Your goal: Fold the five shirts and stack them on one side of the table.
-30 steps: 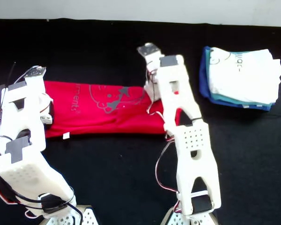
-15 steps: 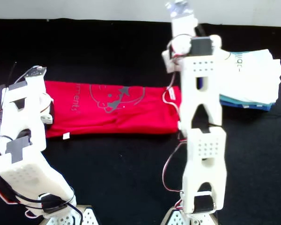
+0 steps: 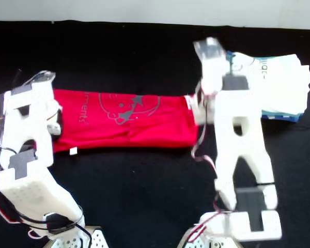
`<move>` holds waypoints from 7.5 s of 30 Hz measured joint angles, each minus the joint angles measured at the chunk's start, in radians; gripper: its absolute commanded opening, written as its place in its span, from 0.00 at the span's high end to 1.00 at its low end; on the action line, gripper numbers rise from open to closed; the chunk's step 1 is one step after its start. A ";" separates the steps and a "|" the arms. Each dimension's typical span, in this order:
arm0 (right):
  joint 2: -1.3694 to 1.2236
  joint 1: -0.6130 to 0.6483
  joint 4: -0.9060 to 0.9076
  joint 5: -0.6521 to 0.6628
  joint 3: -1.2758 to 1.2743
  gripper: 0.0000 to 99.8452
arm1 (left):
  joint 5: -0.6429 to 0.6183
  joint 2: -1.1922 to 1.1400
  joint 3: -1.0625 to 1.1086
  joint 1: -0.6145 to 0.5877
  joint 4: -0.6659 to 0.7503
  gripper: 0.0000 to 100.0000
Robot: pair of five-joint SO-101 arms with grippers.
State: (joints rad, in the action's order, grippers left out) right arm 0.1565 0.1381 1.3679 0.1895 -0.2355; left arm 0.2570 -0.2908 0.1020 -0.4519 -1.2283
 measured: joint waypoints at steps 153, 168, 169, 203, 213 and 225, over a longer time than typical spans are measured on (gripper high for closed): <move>0.654 -0.572 -0.692 0.321 -1.263 0.99 | -0.120 -0.743 -1.235 0.646 -0.535 0.99; 0.654 -0.572 -0.692 0.321 -1.263 0.99 | -0.118 -0.743 -1.333 0.961 -0.535 0.99; 0.654 -0.572 -0.692 0.321 -1.263 0.99 | -0.118 -0.743 -1.336 0.957 -0.535 0.99; 0.654 -0.572 -0.694 0.321 -1.263 0.99 | -0.118 -0.514 -1.089 1.053 -0.526 0.99; 0.654 -0.572 -0.694 0.321 -1.263 0.99 | -0.118 -0.477 -1.089 0.758 -0.526 0.99; 0.654 -0.572 -0.694 0.321 -1.263 0.99 | -0.120 -0.669 -1.091 0.687 -0.526 0.99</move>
State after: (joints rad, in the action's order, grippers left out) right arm 0.8101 -0.4342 0.6743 0.5102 -1.4983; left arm 0.1373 -0.9597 -0.9889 0.2355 -1.7545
